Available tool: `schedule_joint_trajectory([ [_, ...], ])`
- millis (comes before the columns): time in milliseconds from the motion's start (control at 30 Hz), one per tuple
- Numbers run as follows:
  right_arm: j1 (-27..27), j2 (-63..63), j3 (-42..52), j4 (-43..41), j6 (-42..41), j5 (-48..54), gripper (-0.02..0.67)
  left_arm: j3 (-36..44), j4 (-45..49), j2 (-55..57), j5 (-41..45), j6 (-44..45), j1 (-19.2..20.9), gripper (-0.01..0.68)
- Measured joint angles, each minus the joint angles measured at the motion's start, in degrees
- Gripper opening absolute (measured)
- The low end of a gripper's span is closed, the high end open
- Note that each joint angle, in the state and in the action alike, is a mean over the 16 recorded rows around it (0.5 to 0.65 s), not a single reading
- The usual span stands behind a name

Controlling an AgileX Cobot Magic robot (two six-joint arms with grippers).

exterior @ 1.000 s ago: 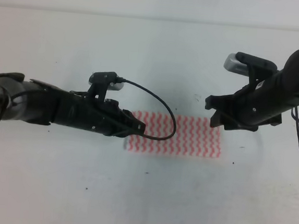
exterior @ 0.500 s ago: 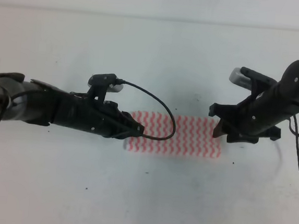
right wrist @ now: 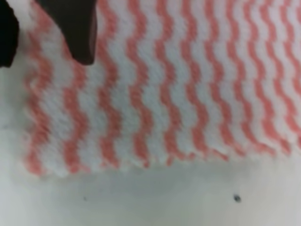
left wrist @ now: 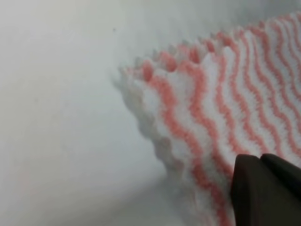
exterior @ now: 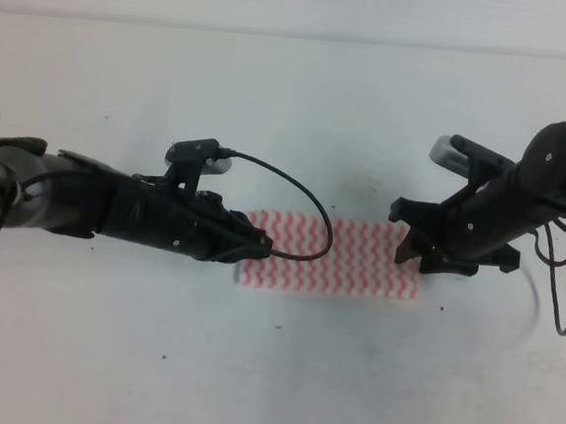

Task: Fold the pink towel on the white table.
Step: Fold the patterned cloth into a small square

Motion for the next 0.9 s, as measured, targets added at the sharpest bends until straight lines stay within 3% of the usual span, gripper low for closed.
schedule_joint_trajectory([
  [900,0.02,2.09,-0.57,1.7,-2.67,0.5,0.269,-0.01,-0.04,-0.06,-0.43,-0.79,-0.31,-0.004],
])
